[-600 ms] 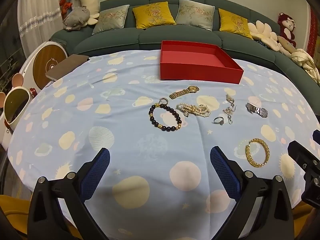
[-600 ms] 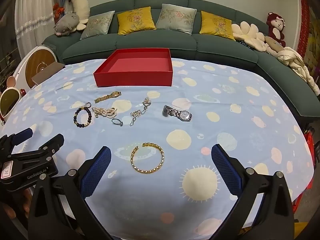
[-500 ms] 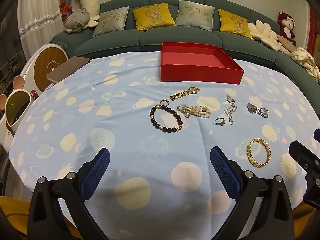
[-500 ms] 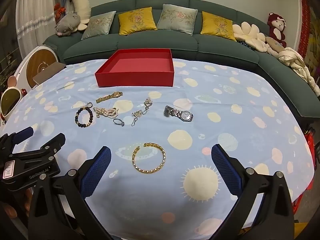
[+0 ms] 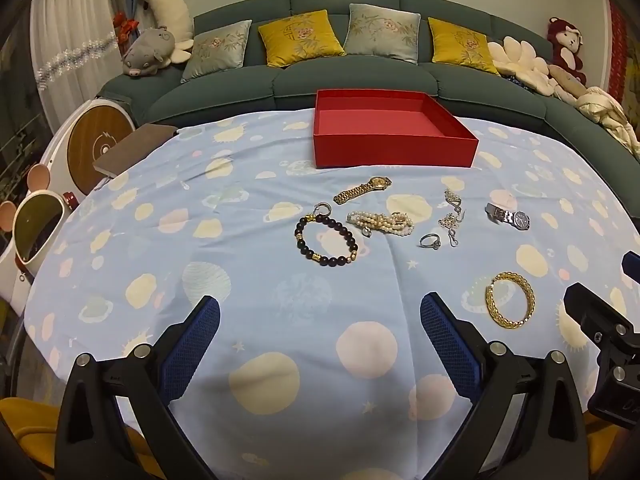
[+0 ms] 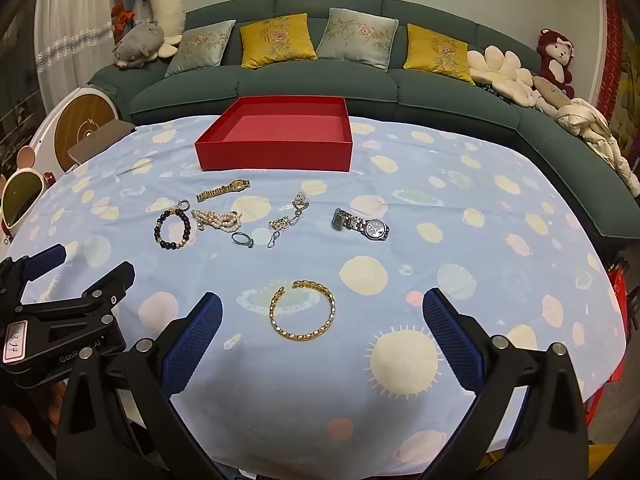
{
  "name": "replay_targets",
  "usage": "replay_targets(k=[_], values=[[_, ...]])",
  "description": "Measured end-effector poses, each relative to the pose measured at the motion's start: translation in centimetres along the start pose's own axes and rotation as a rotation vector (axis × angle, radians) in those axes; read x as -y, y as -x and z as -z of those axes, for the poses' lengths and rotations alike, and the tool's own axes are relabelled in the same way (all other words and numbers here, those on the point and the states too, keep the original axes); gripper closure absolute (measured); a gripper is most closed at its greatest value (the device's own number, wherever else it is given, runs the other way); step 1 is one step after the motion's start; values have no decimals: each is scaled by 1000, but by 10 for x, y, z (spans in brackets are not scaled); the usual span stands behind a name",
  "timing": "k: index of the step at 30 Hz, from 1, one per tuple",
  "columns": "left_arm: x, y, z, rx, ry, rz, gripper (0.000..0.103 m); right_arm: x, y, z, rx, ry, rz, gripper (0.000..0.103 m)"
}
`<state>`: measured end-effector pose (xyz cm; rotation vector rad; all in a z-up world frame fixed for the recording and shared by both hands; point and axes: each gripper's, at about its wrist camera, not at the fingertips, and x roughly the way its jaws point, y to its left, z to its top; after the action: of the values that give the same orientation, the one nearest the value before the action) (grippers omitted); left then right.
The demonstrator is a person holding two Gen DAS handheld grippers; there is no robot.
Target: Organize jewelry
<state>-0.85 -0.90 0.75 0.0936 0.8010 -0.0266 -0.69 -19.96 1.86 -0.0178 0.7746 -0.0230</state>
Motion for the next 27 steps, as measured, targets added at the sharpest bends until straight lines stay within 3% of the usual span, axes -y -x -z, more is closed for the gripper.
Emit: replay_targets(k=[27], values=[[-6, 4, 2, 0, 21, -14, 5, -5, 4, 1, 8, 15, 0, 5]])
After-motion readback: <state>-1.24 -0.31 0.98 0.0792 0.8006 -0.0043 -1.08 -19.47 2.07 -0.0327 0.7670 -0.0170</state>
